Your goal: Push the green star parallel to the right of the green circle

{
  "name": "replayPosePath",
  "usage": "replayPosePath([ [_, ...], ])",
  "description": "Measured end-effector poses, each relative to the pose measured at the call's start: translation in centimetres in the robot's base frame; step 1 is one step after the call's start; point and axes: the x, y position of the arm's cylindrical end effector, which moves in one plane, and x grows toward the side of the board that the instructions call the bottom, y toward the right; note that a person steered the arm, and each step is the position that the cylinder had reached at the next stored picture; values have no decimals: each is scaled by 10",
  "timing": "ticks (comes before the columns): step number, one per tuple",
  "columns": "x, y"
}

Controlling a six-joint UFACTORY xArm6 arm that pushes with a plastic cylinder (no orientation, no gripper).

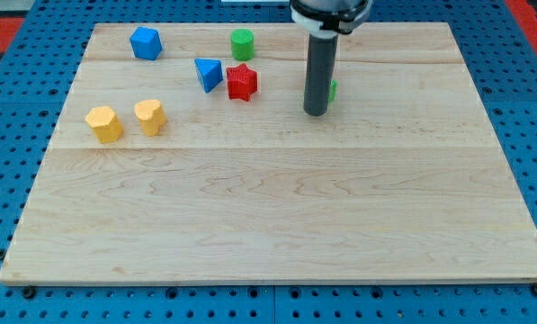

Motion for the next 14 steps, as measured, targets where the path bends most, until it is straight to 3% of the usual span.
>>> replayPosePath([
  [1,11,-17],
  [2,-15,-40],
  [4,-28,65],
  [5,26,45],
  [8,-62,90],
  [9,-39,91],
  [10,-32,133],
  [11,-82,131],
  [14,-76,123],
])
